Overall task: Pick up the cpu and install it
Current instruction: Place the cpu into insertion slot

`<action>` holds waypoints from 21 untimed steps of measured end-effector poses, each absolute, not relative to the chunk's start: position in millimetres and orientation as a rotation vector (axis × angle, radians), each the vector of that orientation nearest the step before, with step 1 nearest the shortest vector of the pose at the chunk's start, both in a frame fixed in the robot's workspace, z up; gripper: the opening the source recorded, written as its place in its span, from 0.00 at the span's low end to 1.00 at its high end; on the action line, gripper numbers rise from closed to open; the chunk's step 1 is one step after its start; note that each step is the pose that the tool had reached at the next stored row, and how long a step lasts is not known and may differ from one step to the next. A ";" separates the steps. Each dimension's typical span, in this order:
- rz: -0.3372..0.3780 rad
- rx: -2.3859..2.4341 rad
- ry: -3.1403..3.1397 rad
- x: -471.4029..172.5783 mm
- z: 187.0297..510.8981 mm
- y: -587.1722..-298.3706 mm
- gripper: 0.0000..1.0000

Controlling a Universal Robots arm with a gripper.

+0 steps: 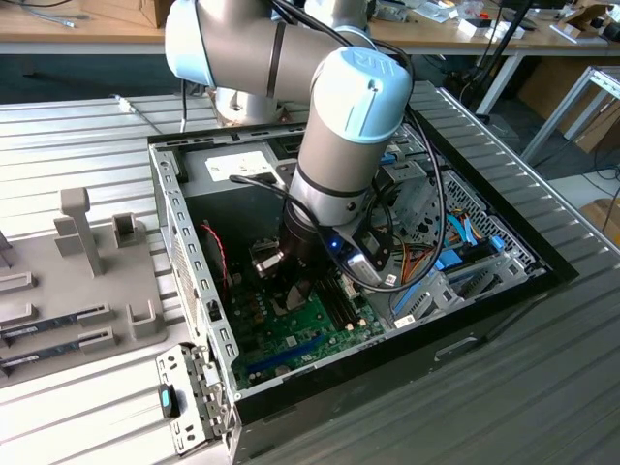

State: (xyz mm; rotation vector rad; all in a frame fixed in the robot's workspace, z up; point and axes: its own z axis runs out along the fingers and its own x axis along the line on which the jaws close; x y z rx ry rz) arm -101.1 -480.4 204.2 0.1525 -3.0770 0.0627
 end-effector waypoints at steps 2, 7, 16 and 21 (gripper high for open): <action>0.062 0.152 -3.077 -102.0 204.8 -480.4 0.44; 0.062 0.114 -3.078 -109.6 205.0 -480.0 0.44; 0.062 -0.044 -3.078 -110.6 204.6 -480.1 0.44; 0.081 -0.061 -3.077 -110.6 203.7 -480.2 0.44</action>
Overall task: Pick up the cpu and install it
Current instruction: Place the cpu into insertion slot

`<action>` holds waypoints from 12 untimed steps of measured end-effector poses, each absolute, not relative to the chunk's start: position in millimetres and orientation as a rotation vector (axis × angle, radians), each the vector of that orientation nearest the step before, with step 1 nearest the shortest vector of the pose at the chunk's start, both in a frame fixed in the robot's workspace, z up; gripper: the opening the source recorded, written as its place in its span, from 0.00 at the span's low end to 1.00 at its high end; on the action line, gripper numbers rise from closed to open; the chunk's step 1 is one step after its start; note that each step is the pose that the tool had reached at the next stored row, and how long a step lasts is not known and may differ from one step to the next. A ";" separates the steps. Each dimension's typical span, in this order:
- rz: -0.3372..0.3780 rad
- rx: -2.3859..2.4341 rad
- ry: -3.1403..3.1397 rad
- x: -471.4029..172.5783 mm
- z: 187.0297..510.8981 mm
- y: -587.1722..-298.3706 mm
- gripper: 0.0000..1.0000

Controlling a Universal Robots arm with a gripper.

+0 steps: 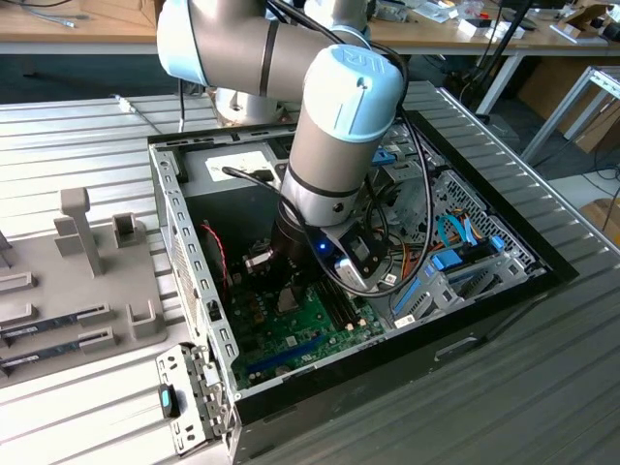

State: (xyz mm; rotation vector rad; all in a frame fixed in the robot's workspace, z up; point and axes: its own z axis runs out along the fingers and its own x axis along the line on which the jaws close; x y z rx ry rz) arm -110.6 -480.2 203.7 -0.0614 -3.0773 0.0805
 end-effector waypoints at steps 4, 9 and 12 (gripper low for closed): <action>0.080 -0.064 -3.077 -107.6 202.6 -480.2 0.44; 0.079 -0.064 -3.077 -105.9 204.5 -480.1 0.44; 0.079 -0.064 -3.077 -105.9 206.4 -480.1 0.44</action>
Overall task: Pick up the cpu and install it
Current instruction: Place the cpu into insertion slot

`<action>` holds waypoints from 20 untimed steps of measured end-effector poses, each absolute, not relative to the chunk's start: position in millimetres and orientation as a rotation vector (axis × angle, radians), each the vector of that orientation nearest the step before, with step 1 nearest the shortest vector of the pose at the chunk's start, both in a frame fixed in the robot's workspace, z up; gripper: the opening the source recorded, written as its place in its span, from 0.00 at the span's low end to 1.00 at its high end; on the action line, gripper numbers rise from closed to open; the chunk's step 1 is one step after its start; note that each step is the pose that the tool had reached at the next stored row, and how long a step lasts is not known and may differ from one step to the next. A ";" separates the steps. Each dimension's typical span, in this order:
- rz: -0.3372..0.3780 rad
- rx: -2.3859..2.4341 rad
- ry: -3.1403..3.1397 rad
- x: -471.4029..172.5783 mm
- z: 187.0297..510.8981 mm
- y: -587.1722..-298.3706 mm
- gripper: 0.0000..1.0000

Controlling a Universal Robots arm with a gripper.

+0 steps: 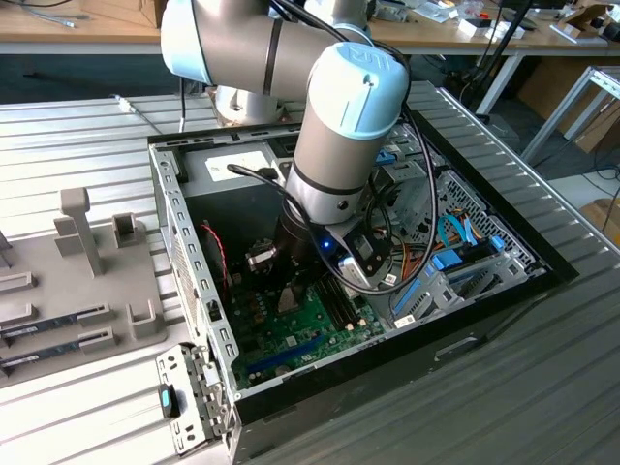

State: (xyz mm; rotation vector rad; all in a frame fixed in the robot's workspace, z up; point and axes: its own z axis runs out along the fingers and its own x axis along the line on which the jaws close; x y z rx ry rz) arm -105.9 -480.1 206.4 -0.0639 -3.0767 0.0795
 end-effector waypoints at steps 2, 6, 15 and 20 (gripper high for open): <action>0.080 -0.062 -3.077 -105.9 206.5 -480.2 0.44; 0.081 -0.061 -3.077 -106.0 206.6 -480.2 0.44; 0.082 -0.061 -3.077 -105.1 211.7 -480.2 0.45; 0.082 -0.061 -3.077 -104.5 212.4 -480.2 0.69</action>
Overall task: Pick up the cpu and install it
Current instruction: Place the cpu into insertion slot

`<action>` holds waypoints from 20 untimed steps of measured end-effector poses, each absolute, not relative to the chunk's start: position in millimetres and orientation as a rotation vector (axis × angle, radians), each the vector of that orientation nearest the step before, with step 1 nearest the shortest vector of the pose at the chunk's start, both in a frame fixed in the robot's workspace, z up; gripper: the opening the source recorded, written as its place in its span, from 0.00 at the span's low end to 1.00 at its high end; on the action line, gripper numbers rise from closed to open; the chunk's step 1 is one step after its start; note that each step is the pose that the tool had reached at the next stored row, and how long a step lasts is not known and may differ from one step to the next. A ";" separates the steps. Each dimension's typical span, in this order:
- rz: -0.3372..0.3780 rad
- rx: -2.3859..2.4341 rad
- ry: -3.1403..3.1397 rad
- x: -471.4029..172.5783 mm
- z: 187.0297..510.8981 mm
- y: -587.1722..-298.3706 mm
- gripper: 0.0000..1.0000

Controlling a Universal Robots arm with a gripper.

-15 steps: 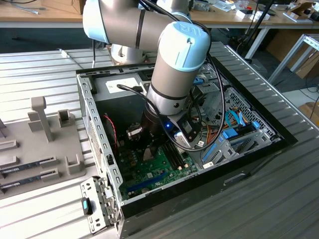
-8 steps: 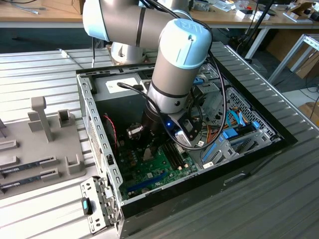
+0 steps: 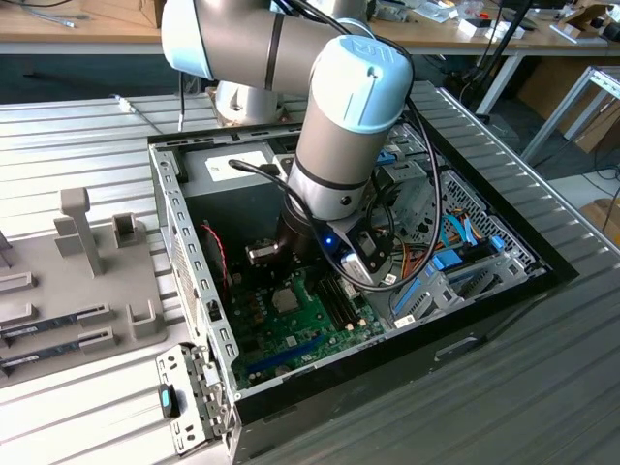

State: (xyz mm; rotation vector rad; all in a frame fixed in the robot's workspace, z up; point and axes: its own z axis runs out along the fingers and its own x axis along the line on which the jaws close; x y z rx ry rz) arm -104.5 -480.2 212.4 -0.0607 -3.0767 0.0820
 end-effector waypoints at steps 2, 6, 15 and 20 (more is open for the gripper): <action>0.082 -0.061 -3.077 -104.2 212.8 -480.2 0.69; 0.082 -0.061 -3.077 -103.8 213.3 -480.2 0.49; 0.082 -0.061 -3.076 -94.1 213.9 -480.8 0.11; 0.077 -0.060 -3.074 -69.5 217.4 -480.9 0.11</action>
